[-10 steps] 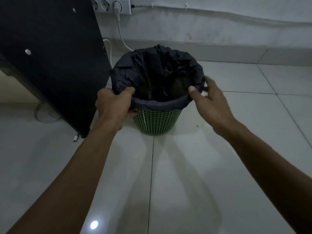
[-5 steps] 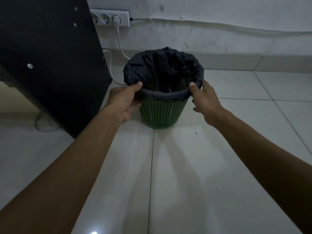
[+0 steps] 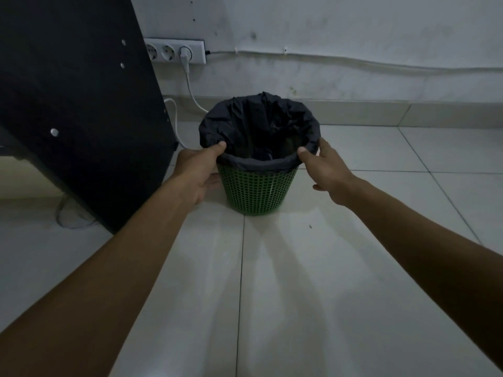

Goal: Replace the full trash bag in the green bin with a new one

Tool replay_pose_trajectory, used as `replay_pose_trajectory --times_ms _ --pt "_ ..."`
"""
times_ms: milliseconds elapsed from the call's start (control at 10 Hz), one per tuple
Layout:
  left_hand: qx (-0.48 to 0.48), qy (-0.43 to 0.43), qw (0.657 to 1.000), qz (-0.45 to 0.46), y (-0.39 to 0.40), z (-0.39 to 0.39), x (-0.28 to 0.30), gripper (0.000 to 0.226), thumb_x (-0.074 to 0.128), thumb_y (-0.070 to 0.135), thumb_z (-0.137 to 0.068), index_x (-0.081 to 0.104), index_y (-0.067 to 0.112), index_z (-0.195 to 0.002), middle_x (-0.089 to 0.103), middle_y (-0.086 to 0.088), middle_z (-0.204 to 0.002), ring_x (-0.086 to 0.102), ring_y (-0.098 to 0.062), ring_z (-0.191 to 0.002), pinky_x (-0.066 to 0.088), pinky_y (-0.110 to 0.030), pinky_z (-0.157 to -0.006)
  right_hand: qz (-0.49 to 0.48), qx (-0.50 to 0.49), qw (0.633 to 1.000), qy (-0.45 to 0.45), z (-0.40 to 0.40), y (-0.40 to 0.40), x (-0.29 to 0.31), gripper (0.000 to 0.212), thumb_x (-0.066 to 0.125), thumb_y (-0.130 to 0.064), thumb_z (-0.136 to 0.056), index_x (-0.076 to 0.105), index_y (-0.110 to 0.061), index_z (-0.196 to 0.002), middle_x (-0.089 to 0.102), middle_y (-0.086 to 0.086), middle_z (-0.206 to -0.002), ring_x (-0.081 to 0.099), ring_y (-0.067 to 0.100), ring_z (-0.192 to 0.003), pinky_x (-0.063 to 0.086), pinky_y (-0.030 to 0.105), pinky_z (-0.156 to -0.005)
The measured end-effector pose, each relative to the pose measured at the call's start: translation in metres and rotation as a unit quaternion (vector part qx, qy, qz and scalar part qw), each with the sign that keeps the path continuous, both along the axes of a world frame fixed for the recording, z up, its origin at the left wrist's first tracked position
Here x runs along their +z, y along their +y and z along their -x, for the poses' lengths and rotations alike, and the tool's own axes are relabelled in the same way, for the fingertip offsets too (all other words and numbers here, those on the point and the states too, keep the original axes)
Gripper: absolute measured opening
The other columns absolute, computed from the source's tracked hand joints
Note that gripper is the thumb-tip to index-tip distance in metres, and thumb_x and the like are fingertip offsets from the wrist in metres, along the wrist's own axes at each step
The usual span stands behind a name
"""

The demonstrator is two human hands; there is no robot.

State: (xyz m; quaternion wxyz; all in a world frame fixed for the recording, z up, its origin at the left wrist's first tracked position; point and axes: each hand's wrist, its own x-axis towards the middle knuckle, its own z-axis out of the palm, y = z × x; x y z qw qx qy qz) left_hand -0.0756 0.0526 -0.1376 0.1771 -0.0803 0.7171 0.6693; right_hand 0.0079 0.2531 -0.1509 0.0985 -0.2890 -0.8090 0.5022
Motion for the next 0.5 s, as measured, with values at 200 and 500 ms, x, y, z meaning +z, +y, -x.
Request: replay_pose_trajectory --times_ms 200,500 --pt "-0.134 0.306 0.836 0.436 -0.006 0.014 0.016 0.060 0.057 0.058 -0.084 0.051 0.015 -0.125 0.054 -0.008 -0.128 0.047 -0.033 -0.122 0.035 -0.053 -0.105 -0.215 0.082 0.972 -0.038 -0.009 0.009 0.016 0.069 0.053 -0.043 -0.092 0.023 -0.018 -0.149 0.045 0.017 -0.138 0.044 0.037 -0.125 0.038 0.038 -0.101" --pt "-0.311 0.372 0.699 0.525 0.028 0.028 0.063 0.072 0.040 0.060 -0.092 0.026 0.016 -0.147 0.030 -0.008 -0.153 0.026 -0.030 -0.141 0.022 -0.059 -0.110 -0.391 0.162 0.893 -0.153 0.019 0.010 0.057 0.078 0.039 -0.060 -0.091 0.011 -0.021 -0.153 0.023 0.014 -0.155 0.019 0.035 -0.143 0.025 0.054 -0.112"
